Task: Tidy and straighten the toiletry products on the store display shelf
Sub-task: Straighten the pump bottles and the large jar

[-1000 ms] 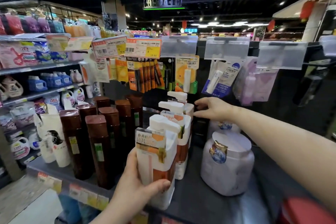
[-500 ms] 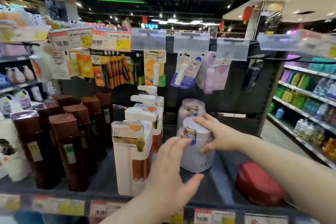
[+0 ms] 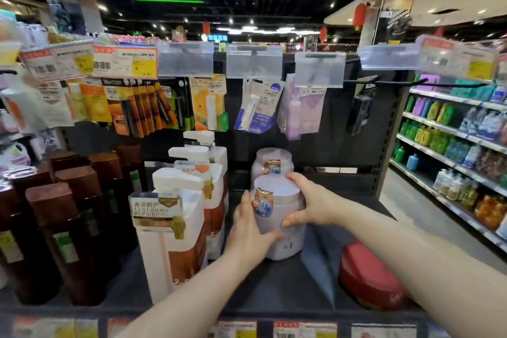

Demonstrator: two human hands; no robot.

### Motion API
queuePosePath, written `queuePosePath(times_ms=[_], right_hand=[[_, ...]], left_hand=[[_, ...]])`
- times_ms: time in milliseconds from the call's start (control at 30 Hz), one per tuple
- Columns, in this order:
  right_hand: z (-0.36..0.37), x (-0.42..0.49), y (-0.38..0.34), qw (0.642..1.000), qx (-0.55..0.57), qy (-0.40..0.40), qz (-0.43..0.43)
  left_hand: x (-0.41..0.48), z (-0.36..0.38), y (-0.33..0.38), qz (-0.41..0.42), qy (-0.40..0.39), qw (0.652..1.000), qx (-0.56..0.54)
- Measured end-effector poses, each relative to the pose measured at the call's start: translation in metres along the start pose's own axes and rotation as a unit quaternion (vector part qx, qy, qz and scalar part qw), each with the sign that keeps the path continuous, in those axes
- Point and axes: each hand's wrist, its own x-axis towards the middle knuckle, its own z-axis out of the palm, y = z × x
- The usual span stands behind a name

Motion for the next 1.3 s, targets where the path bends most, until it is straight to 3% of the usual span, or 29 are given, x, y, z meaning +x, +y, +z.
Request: queuePosePath(times_ms=[233,500,633,733,833,1067,1200,1300], right_hand=[[0.005,-0.008,0.001,1.000,-0.016,0.014,-0.023],[0.002,-0.026,-0.023,0.993,-0.110,0.026,0.028],[0.003,-0.061,-0.048,0.991,-0.070,0.111,-0.016],[0.016,-0.097,-0.067,0.981,-0.042,0.180,-0.064],[0.045,-0.136,-0.081,0.981,0.023,0.186,-0.056],[0.156,-0.190,-0.082,0.988,0.119,0.082,0.057],[0.213,-0.196,-0.070,0.979,0.129,-0.005,0.161],[0.246,-0.187,-0.063,0.961,0.154,-0.027,0.227]], left_hand=[[-0.008,0.009,-0.007,0.016,0.035,0.999,-0.010],[-0.018,-0.004,0.001,0.008,-0.019,1.000,-0.002],[-0.052,-0.019,0.012,0.083,-0.012,0.996,-0.044],[-0.085,-0.035,0.006,0.093,-0.003,0.996,-0.007],[-0.119,-0.054,-0.014,0.093,-0.031,0.995,-0.028],[-0.175,-0.078,-0.107,-0.052,-0.081,0.995,-0.002],[-0.192,-0.072,-0.156,-0.145,-0.115,0.982,0.046],[-0.196,-0.065,-0.181,-0.192,-0.110,0.975,0.040]])
